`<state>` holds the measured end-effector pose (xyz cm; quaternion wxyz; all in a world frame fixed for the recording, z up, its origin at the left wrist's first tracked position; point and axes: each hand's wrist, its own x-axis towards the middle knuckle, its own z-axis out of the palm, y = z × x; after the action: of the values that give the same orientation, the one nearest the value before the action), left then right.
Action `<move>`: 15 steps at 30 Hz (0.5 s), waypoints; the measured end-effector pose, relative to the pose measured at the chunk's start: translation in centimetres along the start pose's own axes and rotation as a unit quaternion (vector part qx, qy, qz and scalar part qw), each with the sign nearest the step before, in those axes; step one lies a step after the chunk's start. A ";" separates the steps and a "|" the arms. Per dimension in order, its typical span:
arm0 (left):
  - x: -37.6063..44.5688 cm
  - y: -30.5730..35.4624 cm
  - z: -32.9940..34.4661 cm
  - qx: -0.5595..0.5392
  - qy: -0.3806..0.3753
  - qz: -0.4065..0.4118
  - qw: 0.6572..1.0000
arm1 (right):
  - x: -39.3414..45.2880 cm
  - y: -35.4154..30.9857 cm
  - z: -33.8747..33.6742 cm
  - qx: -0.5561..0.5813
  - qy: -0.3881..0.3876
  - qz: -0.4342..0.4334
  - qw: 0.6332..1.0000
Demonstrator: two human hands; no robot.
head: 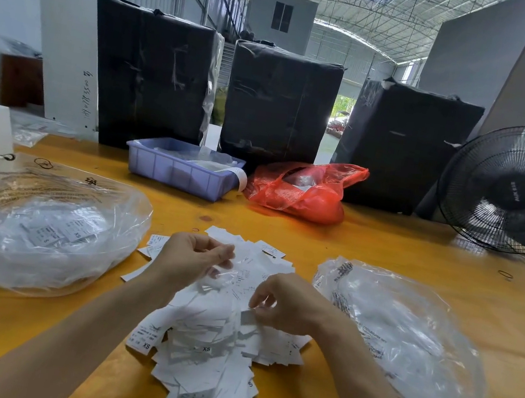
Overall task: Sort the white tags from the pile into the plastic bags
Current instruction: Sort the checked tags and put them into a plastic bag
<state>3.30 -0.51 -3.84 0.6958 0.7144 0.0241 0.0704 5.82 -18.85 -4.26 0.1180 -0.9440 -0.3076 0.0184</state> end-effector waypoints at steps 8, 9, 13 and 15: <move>0.1 0.2 -0.3 0.010 0.018 -0.001 1.000 | -0.3 1.4 -1.8 0.252 0.086 0.103 0.958; 0.1 0.2 -0.3 0.008 0.020 -0.002 1.000 | -0.4 1.5 -2.0 0.255 0.072 0.096 0.959; 0.0 0.0 -0.1 0.006 0.015 -0.007 1.000 | -0.3 0.9 -0.4 0.108 -0.064 0.038 0.991; 0.1 0.0 -0.1 0.007 0.013 -0.007 1.000 | 0.1 0.3 0.4 0.055 -0.051 0.017 0.997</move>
<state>3.34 -0.36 -3.80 0.6907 0.7182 0.0387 0.0749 6.00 -18.96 -4.71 0.1530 -0.9389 -0.2961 0.0856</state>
